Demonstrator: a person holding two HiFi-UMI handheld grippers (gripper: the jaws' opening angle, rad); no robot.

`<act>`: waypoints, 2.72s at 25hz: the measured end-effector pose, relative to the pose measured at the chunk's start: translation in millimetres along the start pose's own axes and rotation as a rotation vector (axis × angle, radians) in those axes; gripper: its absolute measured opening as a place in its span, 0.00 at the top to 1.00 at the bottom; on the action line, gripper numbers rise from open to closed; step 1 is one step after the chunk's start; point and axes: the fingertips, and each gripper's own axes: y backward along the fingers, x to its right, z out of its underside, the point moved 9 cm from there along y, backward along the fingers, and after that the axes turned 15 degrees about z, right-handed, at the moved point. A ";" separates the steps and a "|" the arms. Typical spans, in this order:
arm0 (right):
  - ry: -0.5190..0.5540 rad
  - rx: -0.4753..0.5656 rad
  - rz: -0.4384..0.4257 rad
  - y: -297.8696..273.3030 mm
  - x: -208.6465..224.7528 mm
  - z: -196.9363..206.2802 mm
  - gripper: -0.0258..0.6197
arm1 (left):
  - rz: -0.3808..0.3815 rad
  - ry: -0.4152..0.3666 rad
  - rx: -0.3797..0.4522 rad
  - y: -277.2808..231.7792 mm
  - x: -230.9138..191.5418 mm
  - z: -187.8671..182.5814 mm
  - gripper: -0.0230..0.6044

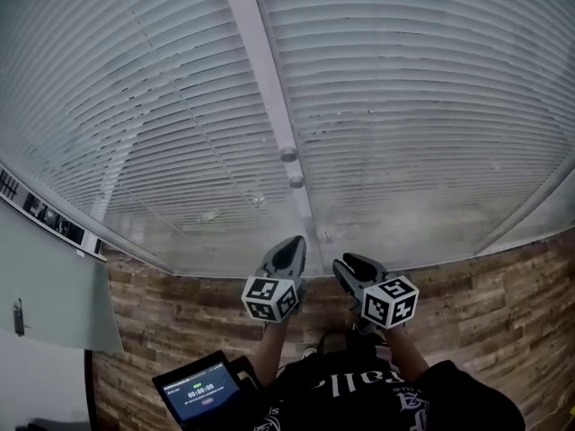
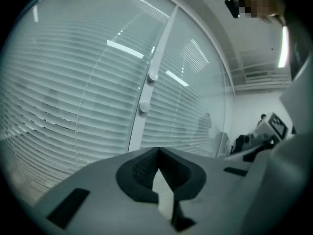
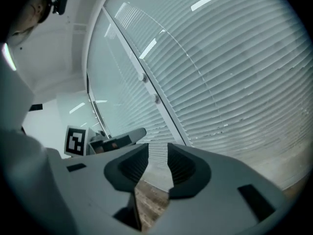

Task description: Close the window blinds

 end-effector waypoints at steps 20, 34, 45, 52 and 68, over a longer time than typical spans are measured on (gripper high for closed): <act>0.069 0.063 0.203 111.8 -134.7 99.5 0.77 | 0.257 -0.039 -0.125 174.6 81.3 65.7 0.96; 0.135 0.067 0.230 305.0 -130.9 185.5 0.77 | 0.169 -0.005 -0.013 249.9 250.6 93.1 0.96; 0.130 0.070 0.180 400.6 -147.8 240.3 0.77 | 0.134 -0.026 -0.062 328.3 356.3 133.9 0.96; 0.150 0.090 0.126 403.1 -204.9 254.8 0.77 | 0.078 -0.052 -0.033 400.6 347.4 127.8 0.96; 0.053 0.075 0.204 397.4 -406.4 366.7 0.77 | 0.270 -0.059 -0.113 602.1 310.7 157.4 0.96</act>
